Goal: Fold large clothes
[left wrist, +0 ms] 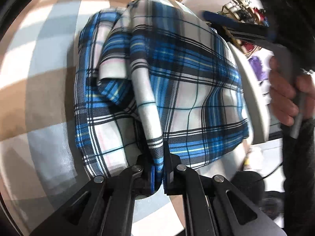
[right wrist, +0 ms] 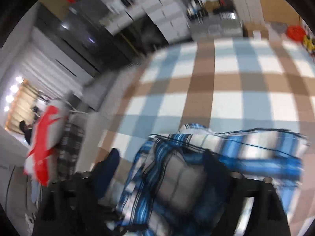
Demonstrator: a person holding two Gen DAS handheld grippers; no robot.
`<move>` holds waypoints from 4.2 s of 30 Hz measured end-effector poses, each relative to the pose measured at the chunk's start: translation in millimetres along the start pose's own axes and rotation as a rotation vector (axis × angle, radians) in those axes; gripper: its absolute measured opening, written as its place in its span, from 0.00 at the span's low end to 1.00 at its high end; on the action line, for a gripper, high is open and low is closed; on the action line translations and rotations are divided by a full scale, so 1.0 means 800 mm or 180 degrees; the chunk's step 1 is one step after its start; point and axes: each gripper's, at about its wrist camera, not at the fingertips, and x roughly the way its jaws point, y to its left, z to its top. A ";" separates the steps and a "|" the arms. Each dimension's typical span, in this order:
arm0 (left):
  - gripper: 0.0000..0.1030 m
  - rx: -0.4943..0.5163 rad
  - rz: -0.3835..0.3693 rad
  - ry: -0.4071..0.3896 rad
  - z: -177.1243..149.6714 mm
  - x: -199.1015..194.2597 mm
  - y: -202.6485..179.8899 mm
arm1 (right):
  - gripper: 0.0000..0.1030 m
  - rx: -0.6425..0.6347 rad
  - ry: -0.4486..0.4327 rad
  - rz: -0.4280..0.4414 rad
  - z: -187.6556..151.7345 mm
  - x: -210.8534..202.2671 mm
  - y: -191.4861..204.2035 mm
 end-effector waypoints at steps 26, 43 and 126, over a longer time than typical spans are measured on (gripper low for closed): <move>0.02 0.0537 0.0764 -0.0197 -0.018 0.022 -0.074 | 0.98 0.0706 0.0077 0.0349 -0.047 -0.039 -0.066; 0.02 0.0468 0.0491 -0.0479 -0.004 -0.036 -0.063 | 1.00 0.0980 -0.0012 0.0589 -0.073 -0.032 -0.080; 0.73 -0.0752 0.0442 0.0118 0.064 0.000 0.057 | 0.75 0.0698 -0.0413 -0.0082 -0.214 -0.114 -0.087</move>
